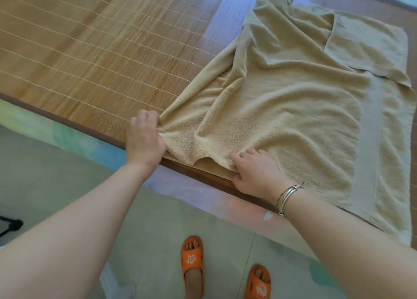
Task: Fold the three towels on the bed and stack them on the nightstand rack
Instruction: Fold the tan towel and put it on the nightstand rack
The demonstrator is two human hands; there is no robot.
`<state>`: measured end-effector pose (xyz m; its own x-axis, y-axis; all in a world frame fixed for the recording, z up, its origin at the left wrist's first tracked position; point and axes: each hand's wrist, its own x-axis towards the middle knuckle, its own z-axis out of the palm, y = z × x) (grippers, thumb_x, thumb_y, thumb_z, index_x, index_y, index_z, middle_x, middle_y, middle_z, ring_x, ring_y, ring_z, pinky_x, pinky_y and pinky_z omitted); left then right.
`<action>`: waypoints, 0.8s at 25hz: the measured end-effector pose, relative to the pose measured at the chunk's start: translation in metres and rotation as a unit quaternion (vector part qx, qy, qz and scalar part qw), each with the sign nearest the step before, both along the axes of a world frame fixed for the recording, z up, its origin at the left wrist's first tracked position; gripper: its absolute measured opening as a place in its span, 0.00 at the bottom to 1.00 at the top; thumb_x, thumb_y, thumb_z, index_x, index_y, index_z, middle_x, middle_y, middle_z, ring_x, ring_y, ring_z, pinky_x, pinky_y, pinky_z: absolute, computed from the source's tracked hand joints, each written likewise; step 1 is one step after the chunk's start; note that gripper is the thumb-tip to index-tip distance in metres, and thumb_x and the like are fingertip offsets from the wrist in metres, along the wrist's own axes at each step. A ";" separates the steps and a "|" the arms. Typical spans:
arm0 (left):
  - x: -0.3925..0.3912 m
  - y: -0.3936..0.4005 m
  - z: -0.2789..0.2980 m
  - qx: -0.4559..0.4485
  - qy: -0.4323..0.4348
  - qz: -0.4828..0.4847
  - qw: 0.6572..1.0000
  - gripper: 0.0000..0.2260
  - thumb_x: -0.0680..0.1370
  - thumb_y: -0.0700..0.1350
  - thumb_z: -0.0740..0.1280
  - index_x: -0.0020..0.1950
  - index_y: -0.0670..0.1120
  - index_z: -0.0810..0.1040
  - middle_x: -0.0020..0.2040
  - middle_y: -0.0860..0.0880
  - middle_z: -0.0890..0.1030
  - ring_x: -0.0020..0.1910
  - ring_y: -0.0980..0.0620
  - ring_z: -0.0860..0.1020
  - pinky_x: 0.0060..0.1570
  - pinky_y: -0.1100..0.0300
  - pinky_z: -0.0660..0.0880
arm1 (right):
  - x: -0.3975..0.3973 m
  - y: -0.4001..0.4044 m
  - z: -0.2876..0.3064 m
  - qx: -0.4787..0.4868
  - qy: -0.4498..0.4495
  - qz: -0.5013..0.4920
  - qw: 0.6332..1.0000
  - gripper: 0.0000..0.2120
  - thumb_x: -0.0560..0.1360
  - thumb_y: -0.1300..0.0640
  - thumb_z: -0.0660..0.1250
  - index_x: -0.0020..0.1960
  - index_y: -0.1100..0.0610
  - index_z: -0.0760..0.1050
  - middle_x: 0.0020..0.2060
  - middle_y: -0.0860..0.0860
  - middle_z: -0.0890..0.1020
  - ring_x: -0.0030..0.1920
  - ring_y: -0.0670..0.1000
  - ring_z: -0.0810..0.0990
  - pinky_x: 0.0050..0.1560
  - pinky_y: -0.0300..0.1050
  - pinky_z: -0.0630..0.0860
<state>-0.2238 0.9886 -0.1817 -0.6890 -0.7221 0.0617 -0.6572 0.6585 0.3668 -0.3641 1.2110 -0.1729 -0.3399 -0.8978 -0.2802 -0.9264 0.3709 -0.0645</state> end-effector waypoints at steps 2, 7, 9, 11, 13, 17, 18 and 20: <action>0.003 0.008 -0.005 -0.032 -0.057 -0.181 0.981 0.14 0.66 0.38 0.66 0.51 0.44 0.74 0.51 0.45 0.74 0.49 0.40 0.73 0.45 0.49 0.70 | 0.004 -0.002 -0.010 -0.015 0.031 -0.006 0.999 0.10 0.65 0.53 0.63 0.45 0.56 0.71 0.40 0.53 0.78 0.45 0.57 0.77 0.41 0.47 0.67; -0.002 0.000 -0.002 0.009 -0.075 -0.173 0.982 0.07 0.72 0.43 0.66 0.49 0.46 0.73 0.47 0.48 0.74 0.48 0.44 0.73 0.38 0.54 0.68 | 0.010 -0.012 -0.018 -0.044 0.037 -0.009 0.998 0.10 0.64 0.54 0.65 0.43 0.57 0.72 0.39 0.54 0.77 0.43 0.58 0.77 0.40 0.47 0.70; -0.004 -0.004 0.007 0.014 0.002 -0.151 0.988 0.04 0.74 0.41 0.64 0.48 0.47 0.73 0.47 0.51 0.75 0.47 0.48 0.73 0.35 0.55 0.67 | 0.009 -0.016 -0.015 -0.043 0.023 -0.019 0.999 0.09 0.67 0.54 0.63 0.45 0.57 0.72 0.41 0.54 0.78 0.45 0.58 0.77 0.41 0.47 0.68; 0.003 -0.009 0.012 0.053 0.072 -0.104 0.991 0.05 0.74 0.38 0.63 0.45 0.48 0.71 0.45 0.52 0.75 0.45 0.50 0.73 0.35 0.55 0.69 | 0.010 -0.021 -0.011 -0.023 0.005 -0.036 0.999 0.09 0.70 0.53 0.61 0.49 0.55 0.71 0.46 0.53 0.78 0.49 0.58 0.76 0.42 0.48 0.66; 0.017 -0.021 0.014 0.121 0.154 -0.007 0.981 0.06 0.73 0.37 0.60 0.43 0.49 0.70 0.43 0.50 0.76 0.43 0.47 0.75 0.38 0.50 0.73 | 0.011 -0.024 -0.008 -0.001 -0.013 -0.056 0.998 0.10 0.73 0.53 0.59 0.52 0.54 0.70 0.50 0.52 0.76 0.54 0.57 0.74 0.44 0.48 0.67; 0.028 -0.036 0.006 0.122 0.129 0.142 0.974 0.08 0.75 0.36 0.59 0.52 0.44 0.70 0.51 0.45 0.76 0.50 0.44 0.74 0.45 0.52 0.70 | 0.015 -0.032 -0.007 0.010 -0.018 -0.061 0.998 0.15 0.75 0.45 0.58 0.54 0.55 0.68 0.51 0.52 0.75 0.54 0.56 0.74 0.42 0.48 0.69; 0.025 -0.034 0.003 0.146 0.097 0.135 0.975 0.09 0.75 0.37 0.61 0.54 0.42 0.69 0.53 0.44 0.75 0.52 0.44 0.73 0.46 0.53 0.69 | 0.015 -0.034 -0.007 0.015 -0.014 -0.055 0.998 0.17 0.75 0.43 0.58 0.55 0.55 0.67 0.52 0.52 0.74 0.54 0.55 0.74 0.41 0.48 0.69; 0.017 -0.028 -0.002 0.181 0.030 0.113 0.977 0.13 0.73 0.38 0.66 0.56 0.41 0.67 0.53 0.43 0.73 0.51 0.43 0.71 0.46 0.52 0.69 | 0.015 -0.033 -0.006 0.027 -0.016 -0.047 0.998 0.17 0.73 0.44 0.60 0.55 0.55 0.65 0.52 0.52 0.74 0.54 0.55 0.74 0.41 0.48 0.71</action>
<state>-0.2065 0.9602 -0.1839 -0.5132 -0.8368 -0.1906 -0.7408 0.3198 0.5907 -0.3493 1.1777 -0.1791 -0.4114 -0.8457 -0.3401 -0.8855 0.4592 -0.0708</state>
